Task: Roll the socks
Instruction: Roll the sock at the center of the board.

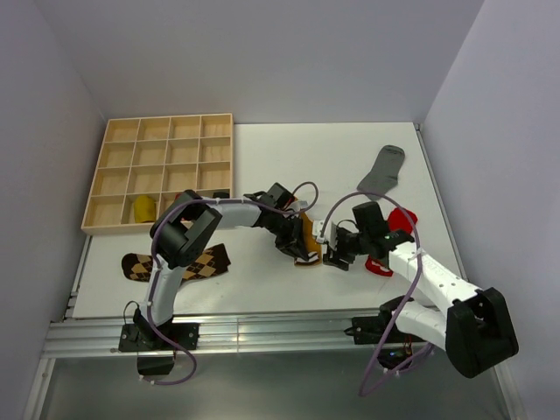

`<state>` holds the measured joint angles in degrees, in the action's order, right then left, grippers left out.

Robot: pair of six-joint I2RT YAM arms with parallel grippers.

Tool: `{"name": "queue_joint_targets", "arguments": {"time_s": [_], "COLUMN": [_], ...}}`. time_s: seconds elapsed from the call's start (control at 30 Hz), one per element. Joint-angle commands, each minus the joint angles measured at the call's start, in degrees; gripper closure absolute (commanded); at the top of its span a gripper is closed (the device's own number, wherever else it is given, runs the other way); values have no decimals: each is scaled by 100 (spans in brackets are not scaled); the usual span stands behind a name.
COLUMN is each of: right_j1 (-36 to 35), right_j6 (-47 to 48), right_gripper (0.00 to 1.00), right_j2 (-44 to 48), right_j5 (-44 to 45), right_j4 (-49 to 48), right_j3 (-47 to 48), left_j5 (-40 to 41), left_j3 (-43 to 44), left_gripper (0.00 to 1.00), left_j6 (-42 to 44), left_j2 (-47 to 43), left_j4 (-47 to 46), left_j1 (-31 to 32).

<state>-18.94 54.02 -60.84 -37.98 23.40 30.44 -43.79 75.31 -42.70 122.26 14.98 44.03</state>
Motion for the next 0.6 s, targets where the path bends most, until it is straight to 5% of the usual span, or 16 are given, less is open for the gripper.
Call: {"name": "queue_joint_targets", "arguments": {"time_s": [0.0,0.57], "right_j1": [-398,-1771], "right_j6": [144,250], "right_gripper": [33,31], "right_j2": [37,-666], "right_j5": [396,1740], "right_j4": [-555,-1610], "right_j3": [-46,-460], "left_j5": [477,486], "left_j3": [256,379], "left_gripper": [96,94], "left_j6": [147,253], "left_j2": [290,439], "left_j4": [435,637], "left_j1": [-52,-88]}}
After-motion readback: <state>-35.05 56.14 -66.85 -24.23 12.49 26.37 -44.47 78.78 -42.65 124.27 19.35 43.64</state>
